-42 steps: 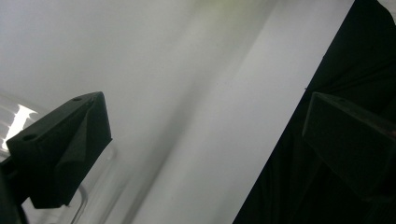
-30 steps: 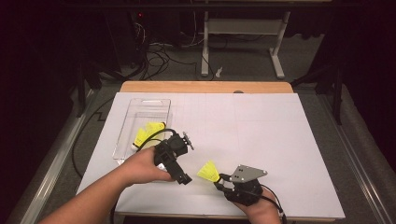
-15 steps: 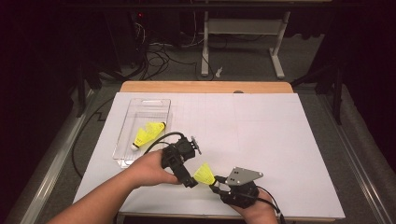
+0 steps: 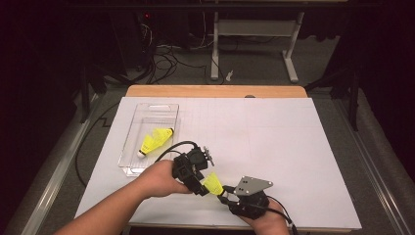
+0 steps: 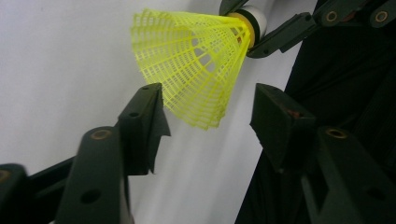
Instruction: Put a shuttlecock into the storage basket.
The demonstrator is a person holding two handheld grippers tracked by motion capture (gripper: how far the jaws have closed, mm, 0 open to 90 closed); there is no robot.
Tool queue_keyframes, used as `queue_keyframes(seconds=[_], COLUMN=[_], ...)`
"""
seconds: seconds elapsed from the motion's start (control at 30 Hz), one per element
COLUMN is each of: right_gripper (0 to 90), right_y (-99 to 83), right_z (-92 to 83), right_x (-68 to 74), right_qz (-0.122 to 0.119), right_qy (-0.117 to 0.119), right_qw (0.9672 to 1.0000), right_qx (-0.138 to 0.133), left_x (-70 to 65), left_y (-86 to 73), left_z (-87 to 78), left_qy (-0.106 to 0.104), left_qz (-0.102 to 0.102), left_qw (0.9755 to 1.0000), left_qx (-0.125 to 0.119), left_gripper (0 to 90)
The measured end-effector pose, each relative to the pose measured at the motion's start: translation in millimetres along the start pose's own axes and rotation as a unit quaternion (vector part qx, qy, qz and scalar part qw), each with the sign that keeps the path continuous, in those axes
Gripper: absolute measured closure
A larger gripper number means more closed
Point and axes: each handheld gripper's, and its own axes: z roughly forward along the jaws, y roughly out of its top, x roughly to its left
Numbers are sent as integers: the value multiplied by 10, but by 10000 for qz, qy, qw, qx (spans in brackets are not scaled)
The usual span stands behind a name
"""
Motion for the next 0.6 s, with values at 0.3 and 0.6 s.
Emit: queue_keyframes(seconds=[0.3,0.6], right_gripper=[659,659], right_y=[2,4], right_z=[14,22], right_x=[11,16], right_qz=[2,-17], right_qy=[24,46], right_qw=[10000,10000], right_qx=[10,10], left_x=[-13,-25], left_y=[-25,-54], left_z=[10,33], left_qy=[-81,-150], left_qz=[150,307], left_qw=[9998,9991], left_qx=[74,236], left_gripper=[642,798])
